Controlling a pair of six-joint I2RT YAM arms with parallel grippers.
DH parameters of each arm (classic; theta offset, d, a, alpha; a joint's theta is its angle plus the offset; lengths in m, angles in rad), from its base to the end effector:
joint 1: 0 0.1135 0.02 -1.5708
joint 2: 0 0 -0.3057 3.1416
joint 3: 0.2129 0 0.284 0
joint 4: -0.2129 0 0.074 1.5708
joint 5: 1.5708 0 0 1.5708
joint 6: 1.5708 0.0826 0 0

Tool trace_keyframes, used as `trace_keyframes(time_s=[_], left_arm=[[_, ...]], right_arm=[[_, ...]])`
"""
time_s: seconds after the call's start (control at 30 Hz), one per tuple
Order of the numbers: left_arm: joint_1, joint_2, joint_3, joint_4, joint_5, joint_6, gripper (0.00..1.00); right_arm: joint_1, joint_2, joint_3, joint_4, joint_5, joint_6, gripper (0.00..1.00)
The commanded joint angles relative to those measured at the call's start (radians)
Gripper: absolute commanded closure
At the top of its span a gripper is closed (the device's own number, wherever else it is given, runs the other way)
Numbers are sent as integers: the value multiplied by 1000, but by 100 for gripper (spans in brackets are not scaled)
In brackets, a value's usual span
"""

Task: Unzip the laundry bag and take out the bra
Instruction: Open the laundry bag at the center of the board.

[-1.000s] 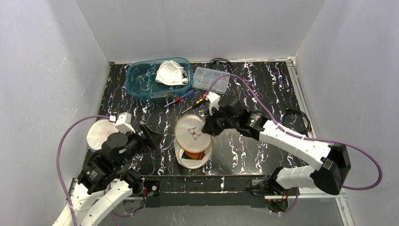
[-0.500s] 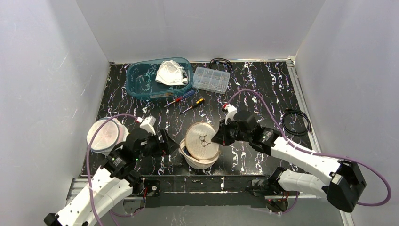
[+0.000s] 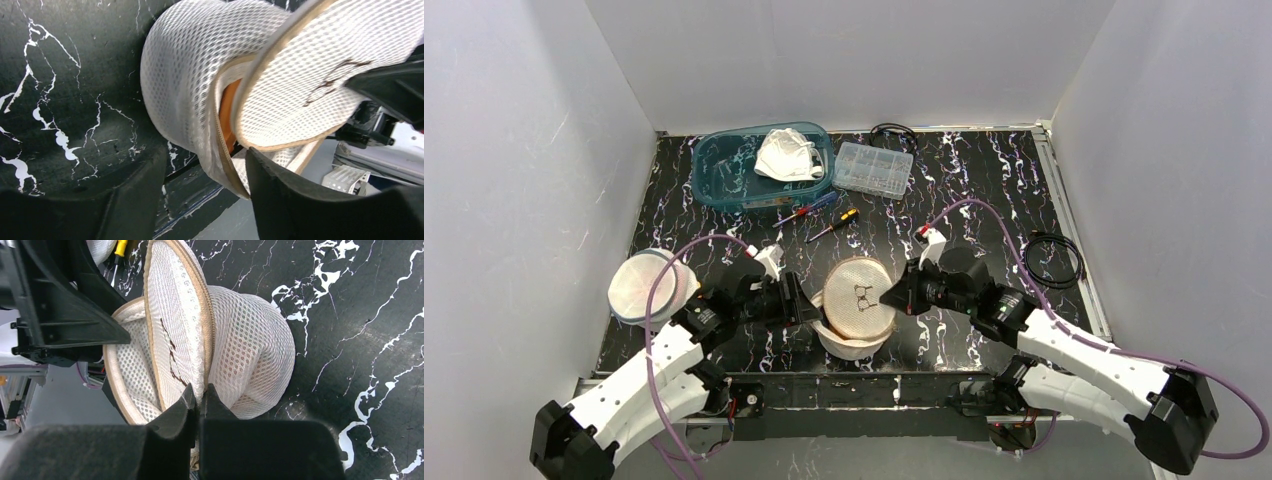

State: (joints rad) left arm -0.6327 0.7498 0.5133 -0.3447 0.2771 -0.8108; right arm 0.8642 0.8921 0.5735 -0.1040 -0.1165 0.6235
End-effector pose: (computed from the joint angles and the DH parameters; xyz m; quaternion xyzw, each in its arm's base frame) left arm 0.1547 -0.1415 0.2309 -0.0122 0.8740 -0.4020 0.2727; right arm 0.1568 0.1985 0.2575 -0.1320 0.8284 0.4031 0.3659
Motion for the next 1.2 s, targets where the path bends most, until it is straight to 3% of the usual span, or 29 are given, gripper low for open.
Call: trace_keyframes(time_s=[0.0, 0.13, 0.2, 0.23, 0.43, 0.57, 0.9, 0.93, 1.07, 1.17], left_arm=[[-5, 20, -25, -2, 46, 20, 48], [-5, 51, -14, -27, 34, 44, 77], [-5, 56, 6, -40, 22, 53, 97], [-5, 52, 21, -45, 10, 57, 100], [-5, 51, 201, -96, -91, 118, 100], [-5, 112, 305, -123, -133, 179, 100], [-5, 117, 154, -64, -207, 175, 100], [-5, 117, 149, -60, -208, 178, 100], [-5, 134, 162, -59, -194, 200, 100], [-5, 138, 177, -56, -180, 211, 100]], right_arm=[[-4, -56, -21, 31, 15, 12, 99], [-3, -109, -69, 71, 8, 27, 99], [-3, -129, -89, 119, -4, 49, 99], [-2, -136, -96, 155, -11, 60, 99], [-2, -121, -66, 337, -71, 93, 99], [-6, -77, -27, 349, -42, 34, 99], [-42, -152, -229, 342, 221, 104, 99], [-43, -157, -235, 324, 232, 108, 92], [-42, -191, -210, 205, 256, 113, 47], [-43, -230, -147, 94, 280, 99, 33]])
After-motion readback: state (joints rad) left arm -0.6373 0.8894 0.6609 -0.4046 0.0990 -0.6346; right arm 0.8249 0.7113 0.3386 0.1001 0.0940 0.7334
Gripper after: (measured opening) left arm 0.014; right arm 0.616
